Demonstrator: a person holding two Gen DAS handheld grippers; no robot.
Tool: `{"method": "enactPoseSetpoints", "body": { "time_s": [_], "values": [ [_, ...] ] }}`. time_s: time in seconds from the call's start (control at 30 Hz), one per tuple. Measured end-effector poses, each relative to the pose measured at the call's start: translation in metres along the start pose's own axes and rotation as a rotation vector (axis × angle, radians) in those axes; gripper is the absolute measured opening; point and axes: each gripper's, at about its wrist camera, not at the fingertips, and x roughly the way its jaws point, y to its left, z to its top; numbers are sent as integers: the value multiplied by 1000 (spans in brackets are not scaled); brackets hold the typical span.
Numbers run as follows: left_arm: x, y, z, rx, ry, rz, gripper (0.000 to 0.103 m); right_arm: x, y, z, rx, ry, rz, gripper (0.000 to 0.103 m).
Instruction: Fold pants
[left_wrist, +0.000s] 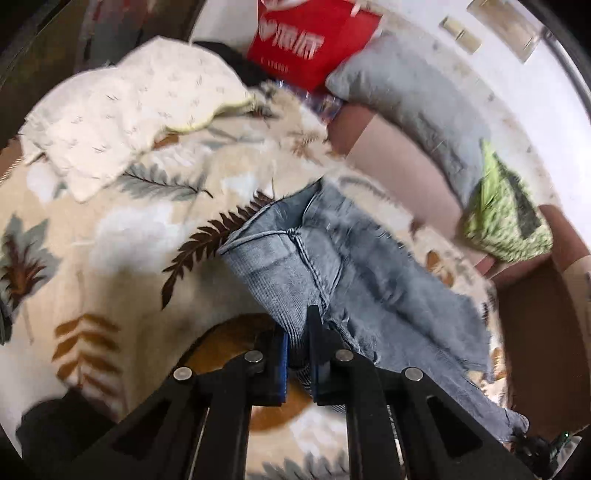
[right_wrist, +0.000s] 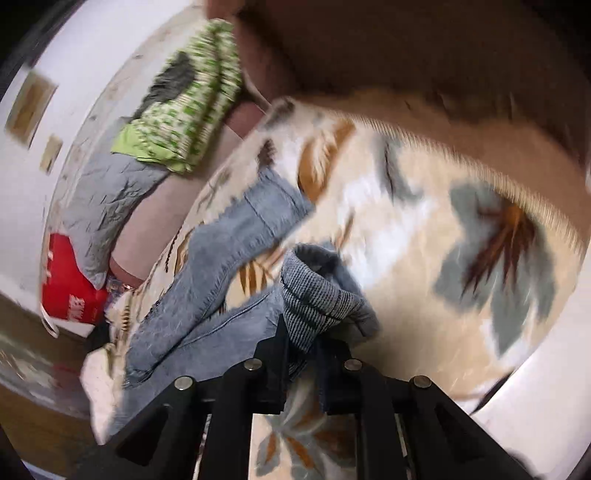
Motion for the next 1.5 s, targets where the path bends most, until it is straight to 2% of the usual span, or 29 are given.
{"method": "enactPoseSetpoints", "body": {
  "time_s": [0.07, 0.1, 0.13, 0.17, 0.2, 0.23, 0.27, 0.3, 0.37, 0.43, 0.53, 0.6, 0.67, 0.73, 0.77, 0.8, 0.87, 0.93, 1.0, 1.13, 1.17, 1.2, 1.23, 1.3, 1.33, 1.37, 1.43, 1.47, 1.5],
  "values": [
    [-9, 0, -16, 28, 5, 11, 9, 1, -5, -1, -52, 12, -57, 13],
    [-5, 2, -27, 40, 37, 33, 10, 5, -12, -3, -38, 27, -66, 15],
    [3, 9, -38, 45, 84, 63, 14, 12, -27, -7, -6, 54, -85, 26],
    [13, 15, -45, 48, 137, 91, 16, 26, -43, -12, 20, 118, -133, 42],
    [23, 24, -51, 30, 195, 117, 17, 38, -57, -16, 51, 200, -192, 65],
    [25, 33, -53, 2, 219, 137, 20, 34, -61, -16, 77, 201, -163, 65],
    [22, 38, -49, -18, 211, 149, 29, 19, -57, -12, 60, 155, -130, 65],
    [16, 38, -44, -15, 182, 168, 36, 10, -53, -10, 33, 131, -135, 66],
    [0, 31, -31, 3, 94, 190, 58, -16, -42, 4, -17, 54, -162, 72],
    [-16, 12, -17, 59, -2, 182, 71, -26, -36, 21, -18, 13, -159, 77],
    [-15, -21, -10, 175, -45, 130, 77, -7, -21, 49, -45, 54, -130, 77],
    [-2, -38, -13, 249, -22, 80, 80, 30, -10, 65, -90, 166, -95, 77],
    [22, -53, -20, 335, 33, 68, 81, 70, 2, 75, -164, 257, -129, 74],
    [48, -61, -33, 416, 98, 92, 81, 99, 7, 78, -231, 295, -210, 64],
    [59, -61, -39, 446, 127, 110, 81, 111, 7, 78, -229, 328, -223, 57],
    [71, -59, -47, 474, 163, 140, 81, 122, 7, 77, -222, 360, -220, 47],
    [79, -50, -53, 489, 180, 169, 81, 130, 18, 74, -300, 360, -238, 24],
    [82, -41, -53, 480, 172, 160, 84, 130, 38, 64, -426, 386, -267, 18],
    [81, -38, -50, 470, 168, 142, 85, 121, 53, 61, -505, 362, -293, 17],
    [84, -40, -58, 499, 143, 144, 89, 82, 72, 75, -513, 131, -300, 17],
    [84, -43, -62, 509, 135, 147, 91, 82, 73, 74, -496, 109, -299, 17],
    [83, -44, -65, 519, 130, 151, 92, 89, 73, 70, -503, 106, -325, 17],
    [83, -45, -66, 529, 124, 158, 93, 98, 72, 64, -515, 108, -349, 22],
    [88, -45, -67, 540, 120, 162, 94, 132, 55, 52, -526, 210, -413, 27],
    [87, -45, -67, 544, 120, 159, 94, 136, 50, 53, -503, 220, -411, 30],
    [87, -45, -67, 545, 121, 156, 94, 127, 47, 52, -473, 182, -389, 32],
    [87, -44, -66, 542, 121, 150, 94, 90, 45, 49, -394, 86, -350, 38],
    [87, -45, -66, 541, 119, 154, 94, 78, 47, 46, -377, 65, -330, 39],
    [87, -45, -65, 539, 119, 156, 94, 56, 52, 37, -370, 53, -266, 43]
  ]
}}
